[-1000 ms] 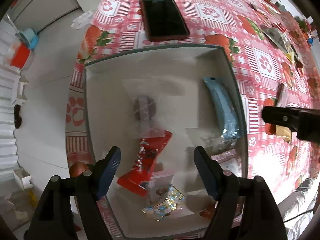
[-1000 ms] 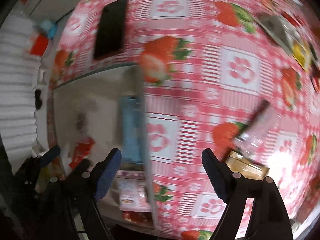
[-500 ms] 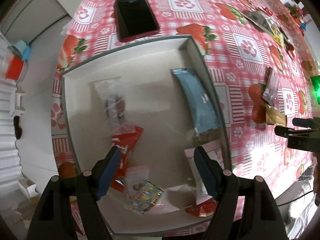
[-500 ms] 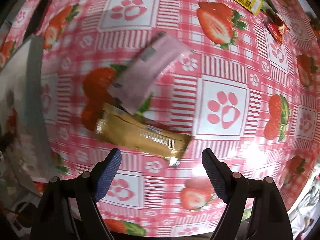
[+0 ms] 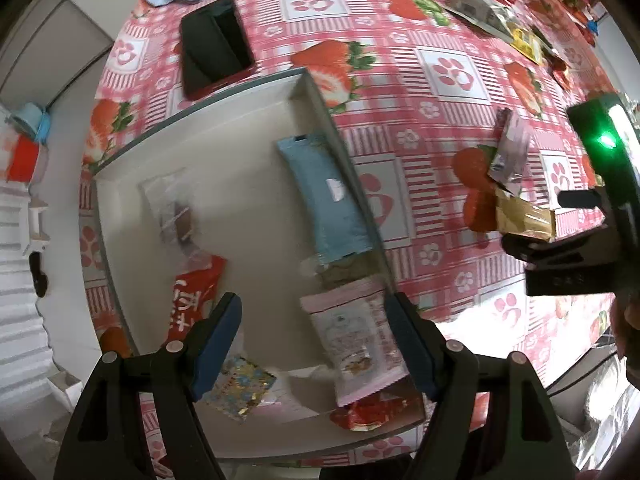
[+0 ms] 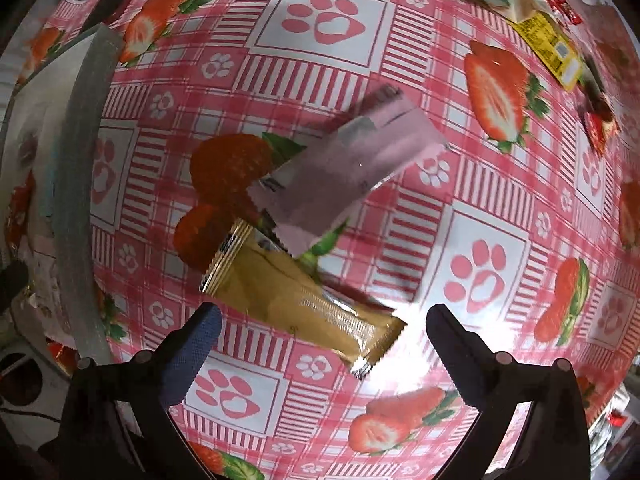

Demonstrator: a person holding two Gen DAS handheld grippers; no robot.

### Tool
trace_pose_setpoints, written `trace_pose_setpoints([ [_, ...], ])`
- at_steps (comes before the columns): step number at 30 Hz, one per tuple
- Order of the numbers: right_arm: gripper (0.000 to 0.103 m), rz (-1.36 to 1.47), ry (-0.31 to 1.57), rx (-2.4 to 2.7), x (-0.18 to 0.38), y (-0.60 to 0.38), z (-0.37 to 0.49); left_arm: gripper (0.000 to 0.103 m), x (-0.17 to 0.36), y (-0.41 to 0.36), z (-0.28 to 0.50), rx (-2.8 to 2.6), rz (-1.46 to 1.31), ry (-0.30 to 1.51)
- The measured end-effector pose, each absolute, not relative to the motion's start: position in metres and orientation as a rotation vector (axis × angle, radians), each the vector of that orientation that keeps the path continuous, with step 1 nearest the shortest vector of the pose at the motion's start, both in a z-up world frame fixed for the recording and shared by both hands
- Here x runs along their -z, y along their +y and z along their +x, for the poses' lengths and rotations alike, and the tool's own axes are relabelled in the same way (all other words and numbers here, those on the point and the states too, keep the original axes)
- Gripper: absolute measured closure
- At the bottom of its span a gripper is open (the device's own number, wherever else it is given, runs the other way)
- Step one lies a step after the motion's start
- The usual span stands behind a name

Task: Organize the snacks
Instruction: 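Move back to the table and grasp the pink bar with the left gripper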

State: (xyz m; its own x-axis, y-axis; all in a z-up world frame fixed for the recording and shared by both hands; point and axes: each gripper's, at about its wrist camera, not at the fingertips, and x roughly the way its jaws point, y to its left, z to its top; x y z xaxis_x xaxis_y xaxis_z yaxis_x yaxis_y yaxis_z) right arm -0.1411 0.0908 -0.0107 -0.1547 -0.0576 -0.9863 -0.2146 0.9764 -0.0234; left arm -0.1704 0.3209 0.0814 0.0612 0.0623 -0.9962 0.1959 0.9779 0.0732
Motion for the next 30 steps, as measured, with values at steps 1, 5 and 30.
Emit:
trace_pose_setpoints([
  [1,0.0,-0.207,1.726,-0.137,0.013,0.092,-0.139,0.024,-0.085,0.311,-0.171,0.108,0.216,1.509],
  [5,0.0,-0.159,1.724,-0.081,0.021,0.088,-0.121,0.024,-0.088,0.288,-0.166,0.14,0.242,1.503],
  [30,0.0,0.326,1.687,0.262,0.001,-0.075,-0.219,0.024,-0.051,0.133,-0.087,0.32,0.246,1.545],
])
